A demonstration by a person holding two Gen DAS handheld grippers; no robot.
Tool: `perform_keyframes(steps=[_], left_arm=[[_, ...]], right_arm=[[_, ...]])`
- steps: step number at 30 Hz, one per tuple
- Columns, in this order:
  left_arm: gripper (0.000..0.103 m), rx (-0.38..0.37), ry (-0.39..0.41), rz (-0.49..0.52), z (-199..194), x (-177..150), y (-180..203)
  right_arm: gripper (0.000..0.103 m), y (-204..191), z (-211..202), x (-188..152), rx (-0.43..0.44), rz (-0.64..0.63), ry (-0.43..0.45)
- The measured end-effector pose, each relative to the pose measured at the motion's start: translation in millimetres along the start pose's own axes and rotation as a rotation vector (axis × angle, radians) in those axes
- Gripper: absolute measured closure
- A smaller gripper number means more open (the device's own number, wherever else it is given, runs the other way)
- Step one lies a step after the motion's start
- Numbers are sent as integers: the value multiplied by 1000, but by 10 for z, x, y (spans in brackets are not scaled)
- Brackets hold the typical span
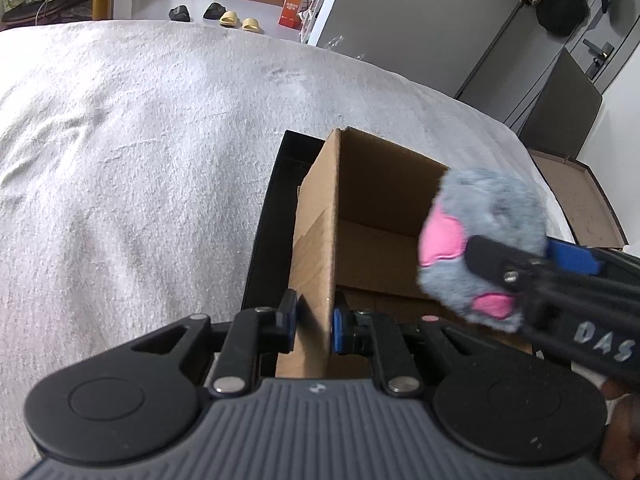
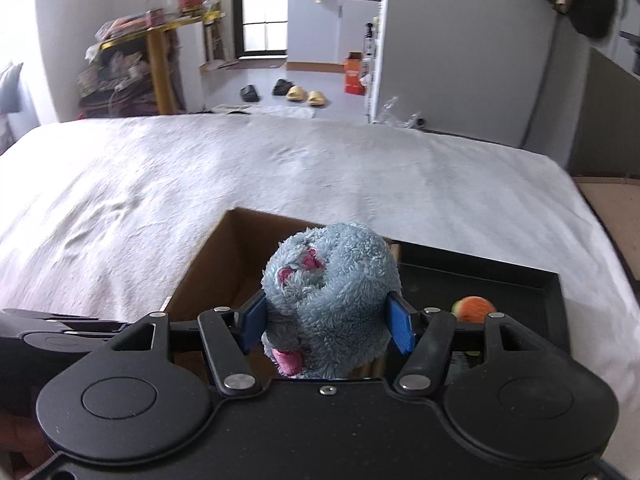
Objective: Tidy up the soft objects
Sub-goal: 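Carry the plush ball with the right gripper into the cardboard box and release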
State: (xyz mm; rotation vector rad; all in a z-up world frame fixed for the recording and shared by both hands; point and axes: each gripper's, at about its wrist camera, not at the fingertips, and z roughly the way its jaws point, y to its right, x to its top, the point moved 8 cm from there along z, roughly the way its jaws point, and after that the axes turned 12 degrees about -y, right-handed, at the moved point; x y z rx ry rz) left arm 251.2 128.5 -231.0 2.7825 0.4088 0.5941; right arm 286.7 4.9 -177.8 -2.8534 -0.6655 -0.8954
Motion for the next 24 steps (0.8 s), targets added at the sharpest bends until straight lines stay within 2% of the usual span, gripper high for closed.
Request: perform_keyframes(steps=[5,19,21,23,24], left_arm=[[88,-10,-4,-24,-10,-19,-21],[86,-65,-17,-95,-25,1,-88],[86,-70,-18,-105,-27,5,-97],[86,-75,-21,-113,-29,9,-107],[86,-78,-23,-116,-28,9,-117]], right_arm=[[43,-189,98,21,29,-44,-14],[42,-223,218,234,107,-29,-26],[39,-233,232,261,144,-17,-34],[26,-187,250,294,169,24,-39],[24,-142,242,302,171,49,-37]])
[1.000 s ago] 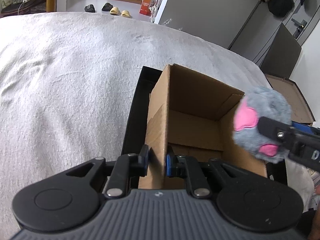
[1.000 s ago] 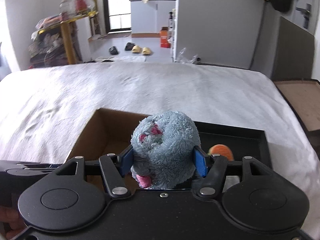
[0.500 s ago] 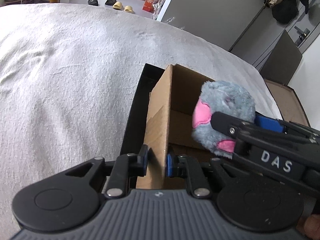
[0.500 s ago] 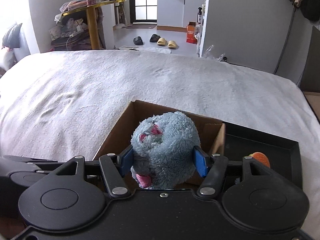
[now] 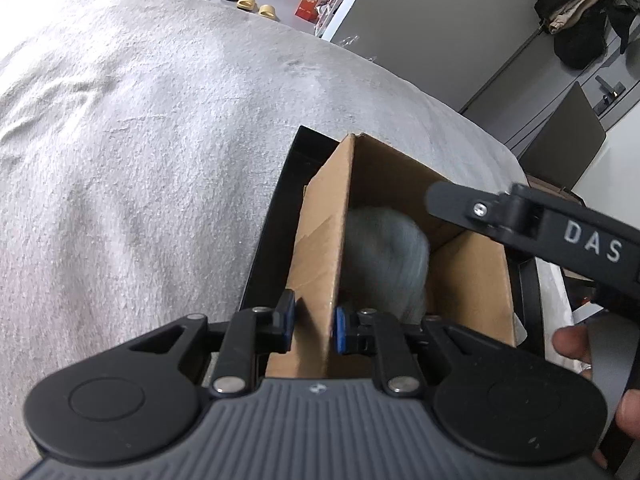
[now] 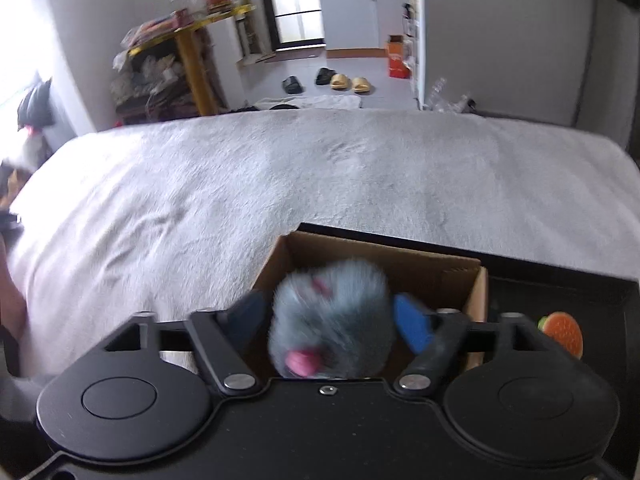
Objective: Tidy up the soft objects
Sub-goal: 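Carry the plush ball with the right gripper into the cardboard box and release, then move the right gripper back to the tray and grasp the black-and-white item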
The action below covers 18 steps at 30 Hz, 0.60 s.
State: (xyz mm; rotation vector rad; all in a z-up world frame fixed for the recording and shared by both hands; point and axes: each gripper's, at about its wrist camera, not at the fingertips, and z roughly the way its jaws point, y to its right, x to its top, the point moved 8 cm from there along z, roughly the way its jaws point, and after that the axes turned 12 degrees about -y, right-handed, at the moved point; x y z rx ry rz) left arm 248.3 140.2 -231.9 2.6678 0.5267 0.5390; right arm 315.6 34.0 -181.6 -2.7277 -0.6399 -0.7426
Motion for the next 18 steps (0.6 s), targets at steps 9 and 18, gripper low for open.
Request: perform_keyframes(steps=[9,18], left_arm=[[86,35,8,35,-34,-25,47],[45,144,18,106,-117,-102,98]], right_arm=[[23,251,-145,-178,-42,46,-1],[18,462,-395,-478,-80,60,20]])
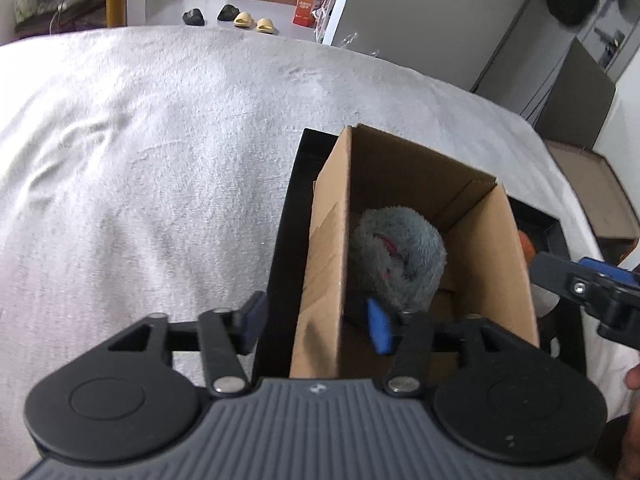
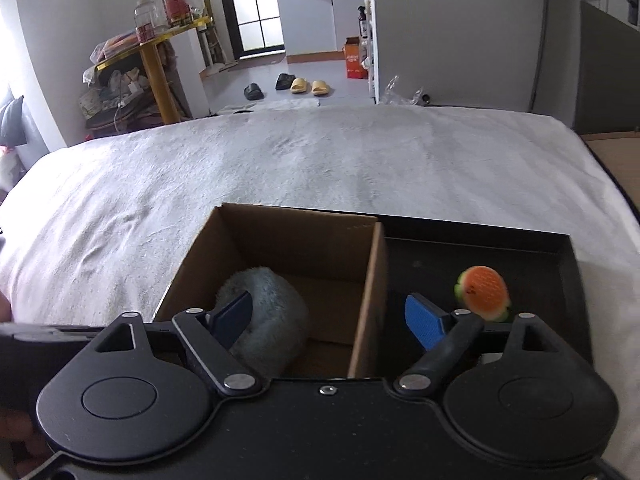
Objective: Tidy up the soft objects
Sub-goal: 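Move the right gripper back to the tray and grasp the black-and-white item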
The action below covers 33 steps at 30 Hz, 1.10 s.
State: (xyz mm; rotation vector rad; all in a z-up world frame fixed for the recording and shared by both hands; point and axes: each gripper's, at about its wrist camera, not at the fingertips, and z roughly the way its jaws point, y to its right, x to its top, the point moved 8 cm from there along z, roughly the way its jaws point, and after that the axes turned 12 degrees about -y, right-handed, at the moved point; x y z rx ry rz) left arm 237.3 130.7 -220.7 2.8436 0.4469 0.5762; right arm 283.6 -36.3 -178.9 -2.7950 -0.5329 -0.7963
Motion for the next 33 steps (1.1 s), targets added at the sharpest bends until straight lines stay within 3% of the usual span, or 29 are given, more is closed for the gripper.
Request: perform_keyframes(steps=[9,21,29,33], left_arm=[[36,118,22,69,-94,-121,67],[26,201,-13,92,-29,-232,221],[26,284,-16,115,3,-264,308],[26,320,-26,130,17,-287,347]], right_arm=[[17,343,-94,-218,-26,48,21],[18,916,-15,-581,-43,218,20],[34,1311,80,-844,-49,346,32],[37,1484,139,-953,-56,414,41]])
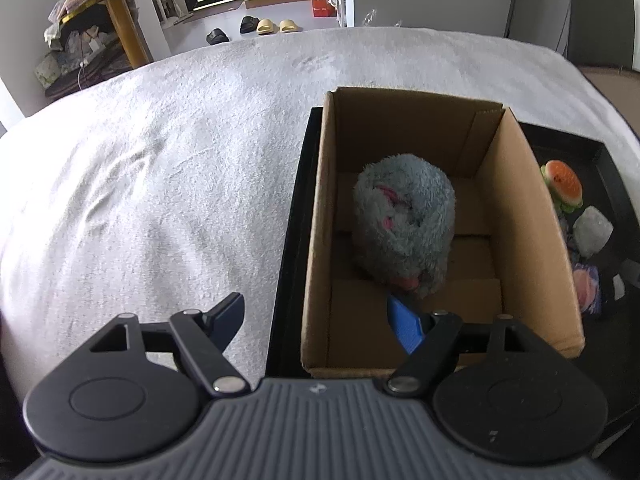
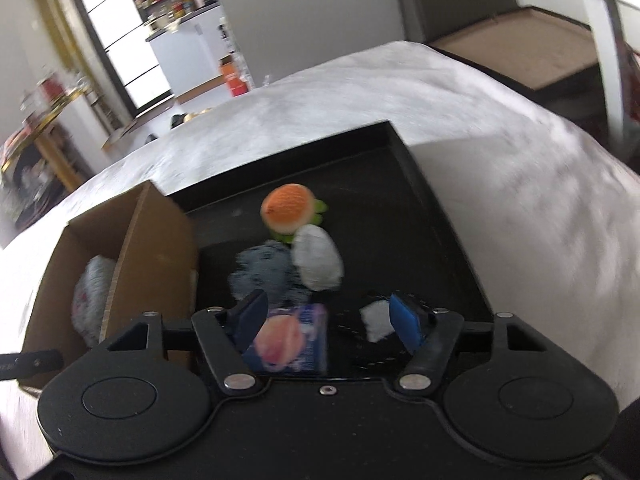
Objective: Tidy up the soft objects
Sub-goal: 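Move the right gripper back to the tray and grasp the black-and-white item, then carry the black-and-white item with the right gripper into the box and release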
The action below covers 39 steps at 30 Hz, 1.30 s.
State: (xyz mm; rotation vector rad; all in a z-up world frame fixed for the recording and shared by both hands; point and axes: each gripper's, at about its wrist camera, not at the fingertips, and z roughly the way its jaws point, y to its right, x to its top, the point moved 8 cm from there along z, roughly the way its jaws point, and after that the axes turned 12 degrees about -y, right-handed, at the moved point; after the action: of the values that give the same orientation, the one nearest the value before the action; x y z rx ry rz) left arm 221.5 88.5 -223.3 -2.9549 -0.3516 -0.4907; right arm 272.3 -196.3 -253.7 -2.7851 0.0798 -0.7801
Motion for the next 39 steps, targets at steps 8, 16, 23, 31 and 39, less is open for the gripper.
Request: perform_keyframes(steps=[8,16,23,31,39], left_arm=[[26,68,-8,44,8,42,99],[26,112,-30,64,29,87,104],[26,128,-45,104,72,94,169],[26,106,-32,86,1,84,162],[26,66,-3,54,-104,106,97]], right_arm=[[37,286,154,-61,27,97,-12],[40,422,361,-57,-14,151,-58],[76,318,409,-111,-3,87,-104],[77,277,215,-104,25,91,-88],[77,138,-96,47,30,57,-26]])
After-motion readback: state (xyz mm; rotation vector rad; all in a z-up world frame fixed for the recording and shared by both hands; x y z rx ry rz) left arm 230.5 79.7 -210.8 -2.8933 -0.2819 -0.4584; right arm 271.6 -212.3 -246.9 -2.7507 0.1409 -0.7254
